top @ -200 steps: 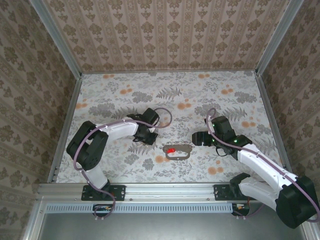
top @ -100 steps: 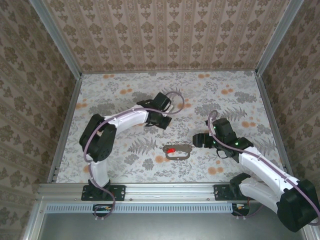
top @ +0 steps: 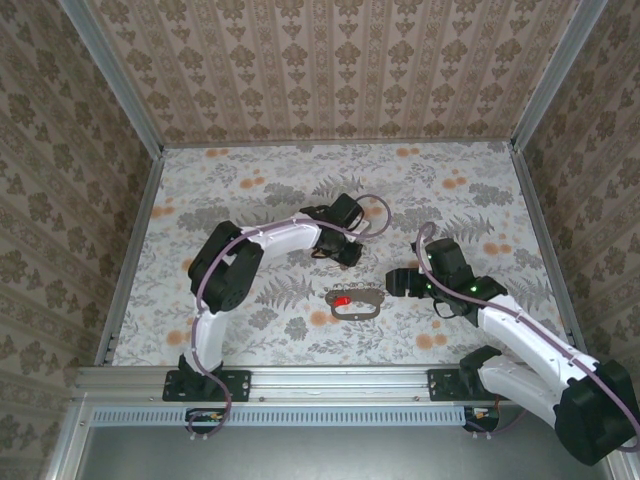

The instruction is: Put the keys on the keyring

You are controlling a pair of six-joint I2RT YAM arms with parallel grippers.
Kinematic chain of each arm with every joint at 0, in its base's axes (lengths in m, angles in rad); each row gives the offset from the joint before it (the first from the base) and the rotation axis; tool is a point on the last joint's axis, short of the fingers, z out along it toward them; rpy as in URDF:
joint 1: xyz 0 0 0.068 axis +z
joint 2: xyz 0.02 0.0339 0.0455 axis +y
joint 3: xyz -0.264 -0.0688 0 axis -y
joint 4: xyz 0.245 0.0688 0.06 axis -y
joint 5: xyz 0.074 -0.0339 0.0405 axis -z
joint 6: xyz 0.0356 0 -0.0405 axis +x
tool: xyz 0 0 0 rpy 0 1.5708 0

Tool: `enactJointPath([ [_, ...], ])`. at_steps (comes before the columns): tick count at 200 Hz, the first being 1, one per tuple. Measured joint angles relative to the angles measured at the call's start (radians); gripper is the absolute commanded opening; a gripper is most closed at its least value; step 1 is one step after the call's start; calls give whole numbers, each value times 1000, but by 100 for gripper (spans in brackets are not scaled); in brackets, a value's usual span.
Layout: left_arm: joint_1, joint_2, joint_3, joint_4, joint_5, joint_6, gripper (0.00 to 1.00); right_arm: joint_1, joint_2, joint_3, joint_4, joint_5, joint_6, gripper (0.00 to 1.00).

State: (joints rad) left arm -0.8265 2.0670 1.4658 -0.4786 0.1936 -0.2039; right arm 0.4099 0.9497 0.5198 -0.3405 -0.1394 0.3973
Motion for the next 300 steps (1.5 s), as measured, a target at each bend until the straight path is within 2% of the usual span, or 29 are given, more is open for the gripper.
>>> enactJointPath([
  [19,3,-14,-16,11,4,-10,44,0,2,0,0,-4,2,81],
  [58,16,-180,-159,16,2,-10,46,0,-16,-20,-5,-6,16,76],
  [89,40,-369,-330,87,15,-16,51,3,30,-33,-7,-12,36,66],
  [115,43,-454,-425,153,26,-27,51,15,108,-33,-7,-21,53,56],
  [147,45,-483,-478,232,39,-28,52,29,183,-31,1,-27,72,49],
  [230,102,-545,-565,328,73,-27,53,44,333,41,77,-49,115,46],
  [261,114,-549,-575,341,80,-27,53,53,344,42,74,-47,134,40],
  [300,122,-558,-594,369,97,-27,53,56,344,42,72,-41,151,38],
])
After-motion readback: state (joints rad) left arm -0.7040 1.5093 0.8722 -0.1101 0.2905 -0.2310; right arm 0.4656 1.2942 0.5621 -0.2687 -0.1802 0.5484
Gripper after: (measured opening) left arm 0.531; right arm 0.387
